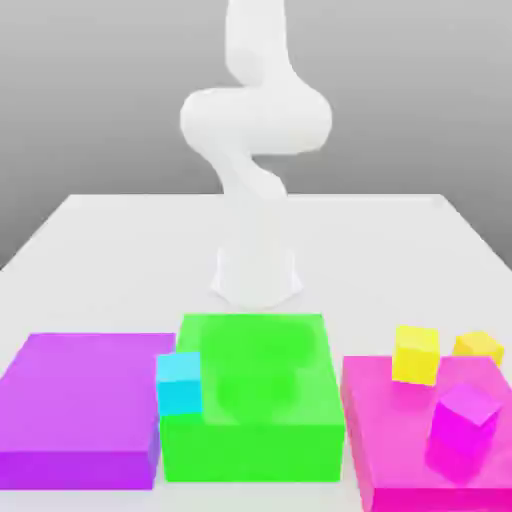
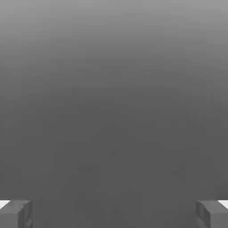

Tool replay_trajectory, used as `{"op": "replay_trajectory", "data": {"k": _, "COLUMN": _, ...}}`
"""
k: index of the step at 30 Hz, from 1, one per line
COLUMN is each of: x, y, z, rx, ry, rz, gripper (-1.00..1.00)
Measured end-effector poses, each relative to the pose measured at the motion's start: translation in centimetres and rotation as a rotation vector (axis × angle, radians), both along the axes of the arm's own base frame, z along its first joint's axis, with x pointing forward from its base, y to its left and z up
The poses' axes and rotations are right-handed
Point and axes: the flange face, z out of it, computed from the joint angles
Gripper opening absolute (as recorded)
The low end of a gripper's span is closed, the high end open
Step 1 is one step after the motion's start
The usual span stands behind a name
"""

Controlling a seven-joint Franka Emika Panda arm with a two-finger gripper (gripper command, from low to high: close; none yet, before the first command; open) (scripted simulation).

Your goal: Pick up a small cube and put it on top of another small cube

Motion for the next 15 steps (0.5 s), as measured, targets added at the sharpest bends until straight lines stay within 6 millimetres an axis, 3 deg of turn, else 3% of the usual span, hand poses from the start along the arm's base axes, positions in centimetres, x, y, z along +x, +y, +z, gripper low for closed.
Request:
{"op": "replay_trajectory", "data": {"k": 3, "x": 2.7, "y": 4.6, "z": -5.3, "rx": -0.07, "ry": 0.077, "rz": 0.188, "gripper": 0.0}}
{"op": "replay_trajectory", "data": {"k": 7, "x": 4.3, "y": 11.0, "z": -12.5, "rx": -0.165, "ry": 0.165, "rz": 0.433, "gripper": 0.0}}
{"op": "replay_trajectory", "data": {"k": 11, "x": 3.7, "y": 17.4, "z": -20.0, "rx": -0.263, "ry": 0.242, "rz": 0.682, "gripper": 0.0}}
{"op": "replay_trajectory", "data": {"k": 15, "x": 1.1, "y": 23.2, "z": -27.5, "rx": -0.366, "ry": 0.311, "rz": 0.934, "gripper": 0.0}}
